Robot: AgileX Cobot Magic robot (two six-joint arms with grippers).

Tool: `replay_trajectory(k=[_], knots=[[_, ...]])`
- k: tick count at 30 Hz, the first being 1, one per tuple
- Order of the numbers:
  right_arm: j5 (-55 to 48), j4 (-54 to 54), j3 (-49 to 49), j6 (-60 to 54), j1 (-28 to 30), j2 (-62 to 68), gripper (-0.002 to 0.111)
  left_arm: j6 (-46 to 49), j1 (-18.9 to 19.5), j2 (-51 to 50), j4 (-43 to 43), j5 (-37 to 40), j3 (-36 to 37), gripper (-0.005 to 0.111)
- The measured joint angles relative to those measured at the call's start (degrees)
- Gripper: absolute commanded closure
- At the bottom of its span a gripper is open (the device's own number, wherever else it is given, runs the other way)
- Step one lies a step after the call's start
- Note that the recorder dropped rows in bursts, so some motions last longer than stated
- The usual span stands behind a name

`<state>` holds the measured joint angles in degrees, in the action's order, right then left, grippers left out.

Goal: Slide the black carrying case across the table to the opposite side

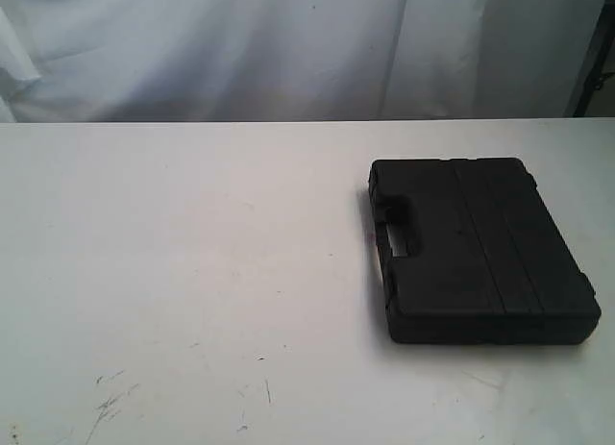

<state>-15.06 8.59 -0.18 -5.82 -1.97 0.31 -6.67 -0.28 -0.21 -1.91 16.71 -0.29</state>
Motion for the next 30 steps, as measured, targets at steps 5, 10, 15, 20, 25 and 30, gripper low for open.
replay_trajectory(k=[5, 10, 15, 20, 25, 30], knots=[[20.61, -0.13, 0.00, 0.87, 0.00, 0.00, 0.108, 0.00, 0.00, 0.00, 0.00, 0.00, 0.00, 0.107], [23.83, -0.13, 0.00, 1.09, 0.00, 0.00, 0.108, 0.00, 0.00, 0.00, 0.00, 0.00, 0.00, 0.107], [29.20, -0.13, 0.00, 1.25, 0.00, 0.00, 0.108, 0.00, 0.00, 0.00, 0.00, 0.00, 0.00, 0.107], [34.47, -0.13, -1.30, 5.07, 0.00, 0.00, 0.108, 0.00, 0.00, 0.00, 0.00, 0.00, 0.00, 0.107], [28.99, -0.13, -11.11, 5.82, 0.00, 1.46, 0.108, 0.00, 0.00, 0.00, 0.00, 0.00, 0.00, 0.107], [20.69, -0.13, -23.76, 5.82, 0.00, 10.79, 0.108, 0.00, 0.00, 0.00, 0.00, 0.00, 0.00, 0.107]])
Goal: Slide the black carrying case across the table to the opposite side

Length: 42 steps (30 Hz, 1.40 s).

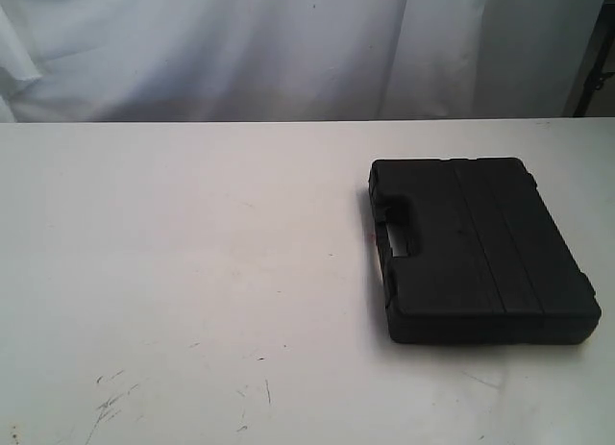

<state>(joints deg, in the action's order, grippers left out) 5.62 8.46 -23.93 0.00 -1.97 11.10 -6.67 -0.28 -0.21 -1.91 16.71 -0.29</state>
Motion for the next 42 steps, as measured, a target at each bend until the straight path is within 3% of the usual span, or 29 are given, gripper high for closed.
replay_trajectory(k=[10, 18, 26, 35, 42], knots=[[-32.49, 3.19, -21.11, -1.82, 0.00, 29.35, 0.108, 0.00, 0.00, 0.00, 0.00, 0.00, 0.00, 0.107], [-56.57, 7.99, -22.98, -5.16, 0.00, 44.18, 0.108, 0.00, 0.00, 0.00, 0.00, 0.00, 0.00, 0.107], [-59.14, 9.49, -22.98, -5.39, 0.00, 46.13, 0.108, 0.00, 0.00, 0.00, 0.00, 0.00, 0.00, 0.107], [-54.47, 13.02, -24.90, -6.53, -0.24, 47.14, 0.108, 0.00, 0.00, 0.00, 0.00, 0.00, 0.00, 0.107], [-56.89, 12.43, -34.23, -4.44, -5.89, 55.15, 0.108, 0.00, 0.00, 0.00, 0.00, 0.00, 0.00, 0.107]])
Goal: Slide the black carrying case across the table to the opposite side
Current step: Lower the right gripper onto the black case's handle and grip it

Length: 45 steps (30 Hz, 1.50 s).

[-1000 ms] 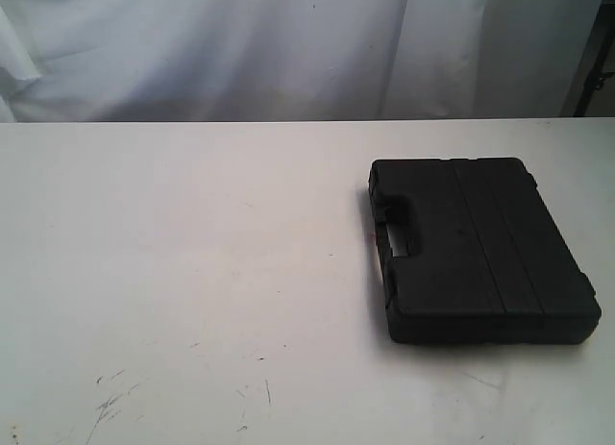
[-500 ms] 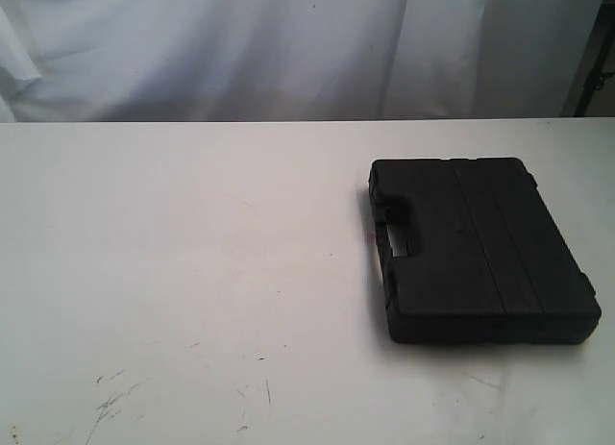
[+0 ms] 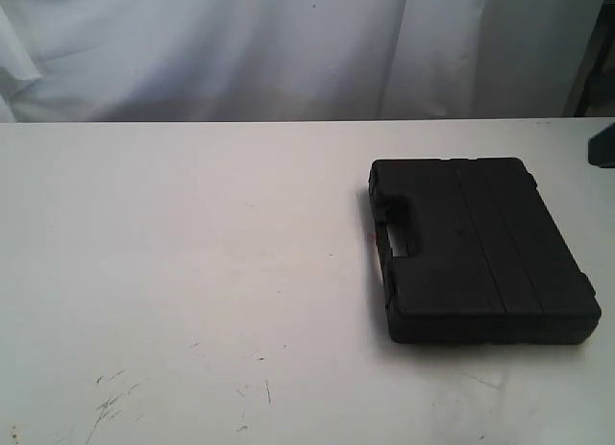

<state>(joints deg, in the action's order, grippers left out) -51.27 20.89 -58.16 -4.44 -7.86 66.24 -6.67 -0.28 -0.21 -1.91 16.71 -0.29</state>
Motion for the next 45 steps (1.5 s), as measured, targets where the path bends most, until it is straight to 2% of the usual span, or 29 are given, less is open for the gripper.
replay_trajectory(k=[8, 15, 26, 37, 40, 45], knots=[[-1.52, -6.68, -9.13, 7.49, -10.04, 13.41, 0.108, 0.00, 0.00, 0.00, 0.00, 0.00, 0.00, 0.107], [-6.01, -9.13, -17.14, 12.47, -15.59, 24.62, 0.108, 0.00, 0.00, 0.00, 0.00, 0.00, 0.00, 0.107], [-12.93, -13.82, -32.12, 17.93, -21.28, 41.54, 0.108, 0.00, 0.00, 0.00, 0.00, 0.00, 0.00, 0.107], [-18.01, -17.90, -45.77, 22.40, -22.43, 54.43, 0.108, 0.00, 0.00, 0.00, 0.00, 0.00, 0.00, 0.107], [-18.14, -19.34, -48.81, 23.76, -22.43, 57.22, 0.103, 0.00, 0.00, 0.00, 0.00, 0.00, 0.00, 0.107], [-18.29, -20.08, -50.26, 24.34, -22.43, 60.70, 0.078, 0.00, 0.00, 0.00, 0.00, 0.00, 0.00, 0.107]])
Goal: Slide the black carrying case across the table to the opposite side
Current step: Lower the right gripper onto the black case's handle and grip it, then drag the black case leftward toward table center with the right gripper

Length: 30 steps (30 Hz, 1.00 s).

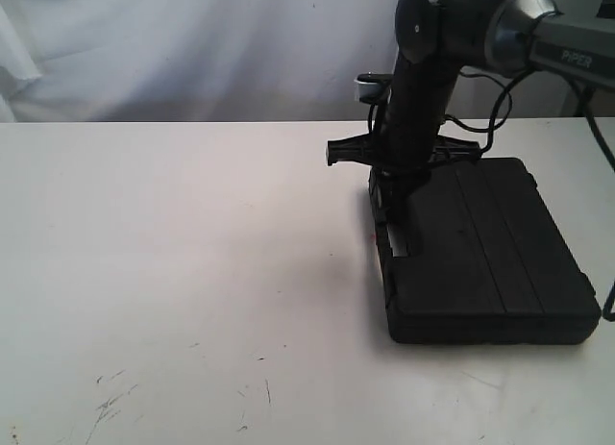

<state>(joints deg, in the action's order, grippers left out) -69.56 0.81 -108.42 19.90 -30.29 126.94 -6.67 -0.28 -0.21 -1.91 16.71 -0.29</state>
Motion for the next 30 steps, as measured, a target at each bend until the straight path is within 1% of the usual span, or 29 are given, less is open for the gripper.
replay_trajectory(k=[2, 4, 10, 20, 24, 30], knots=[[-0.09, 0.00, 0.00, 0.00, 0.00, 0.85, 0.071, 0.00, 0.00, 0.00, 0.00, 0.00, 0.00, 0.107], [-0.09, 0.12, -0.09, 0.00, 0.00, 1.45, 0.067, 0.00, 0.00, 0.00, 0.00, 0.00, 0.00, 0.107], [-0.22, 2.66, -0.22, 0.00, 0.00, 3.77, 0.067, 0.00, 0.00, 0.00, 0.00, 0.00, 0.00, 0.107], [-0.22, 2.78, -0.22, 0.29, 0.00, 4.10, 0.067, 0.00, 0.00, 0.00, 0.00, 0.00, 0.00, 0.107], [-0.06, 2.17, -0.22, 0.87, 0.00, 4.10, 0.070, 0.00, 0.00, 0.00, 0.00, 0.00, 0.00, 0.107], [0.27, 2.04, -0.34, 1.10, -0.13, 4.82, 0.070, 0.00, 0.00, 0.00, 0.00, 0.00, 0.00, 0.107]])
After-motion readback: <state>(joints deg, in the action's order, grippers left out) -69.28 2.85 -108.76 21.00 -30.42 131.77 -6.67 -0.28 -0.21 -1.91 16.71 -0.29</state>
